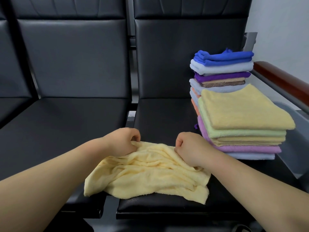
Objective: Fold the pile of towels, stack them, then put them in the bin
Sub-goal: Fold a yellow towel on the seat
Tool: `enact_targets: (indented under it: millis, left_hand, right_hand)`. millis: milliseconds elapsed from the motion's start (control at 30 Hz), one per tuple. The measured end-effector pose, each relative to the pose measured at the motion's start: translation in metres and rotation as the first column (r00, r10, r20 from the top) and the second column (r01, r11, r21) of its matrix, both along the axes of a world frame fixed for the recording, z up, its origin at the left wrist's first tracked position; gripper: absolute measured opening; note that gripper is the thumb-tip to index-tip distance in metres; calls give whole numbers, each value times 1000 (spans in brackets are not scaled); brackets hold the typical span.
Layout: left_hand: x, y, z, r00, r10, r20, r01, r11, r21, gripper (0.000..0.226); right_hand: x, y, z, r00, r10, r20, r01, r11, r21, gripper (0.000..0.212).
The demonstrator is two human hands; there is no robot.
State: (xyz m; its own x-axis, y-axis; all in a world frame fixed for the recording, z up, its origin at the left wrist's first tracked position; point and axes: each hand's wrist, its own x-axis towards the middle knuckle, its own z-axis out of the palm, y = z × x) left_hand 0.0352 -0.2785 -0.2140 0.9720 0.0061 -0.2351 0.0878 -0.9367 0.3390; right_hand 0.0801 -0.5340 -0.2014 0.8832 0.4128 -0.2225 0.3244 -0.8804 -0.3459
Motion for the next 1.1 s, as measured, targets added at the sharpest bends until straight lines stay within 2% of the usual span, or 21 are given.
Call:
enact_targets:
  millis: [100, 233, 400, 467, 567, 667, 800, 967, 1100]
  left_hand:
    - [0, -7, -3, 1000, 21, 23, -19, 997, -80, 2]
    - [2, -11, -9, 1000, 1, 24, 0, 998, -62, 5]
    - [3, -13, -9, 1000, 26, 14, -25, 998, -59, 18]
    - [4, -14, -10, 999, 36, 10, -36, 999, -39, 20]
    - [6, -16, -12, 998, 53, 20, -52, 998, -21, 19]
    - [7, -16, -12, 997, 72, 30, -71, 997, -33, 15]
    - [10, -13, -8, 999, 25, -25, -25, 1000, -9, 14]
    - [10, -10, -3, 999, -50, -15, 50, 999, -8, 18]
    - [5, 0, 5, 999, 2, 43, 4, 990, -141, 31]
  right_hand:
    - [-2, -1, 4, 999, 36, -31, -35, 999, 21, 4]
    - [-6, 1, 6, 996, 46, -79, -51, 997, -55, 19]
    - [0, -1, 4, 994, -63, 85, 67, 997, -47, 6]
    - [1, -1, 0, 992, -63, 111, 74, 993, -93, 5]
    - [2, 0, -6, 996, -38, 84, 53, 982, -184, 7]
    - [4, 0, -6, 998, -41, 49, 49, 983, -177, 10]
    - [6, 1, -7, 1000, -18, 21, 22, 975, -222, 3]
    - [5, -1, -3, 994, 71, 80, -59, 988, -144, 5]
    - [4, -3, 2, 987, 92, 132, -86, 995, -52, 10]
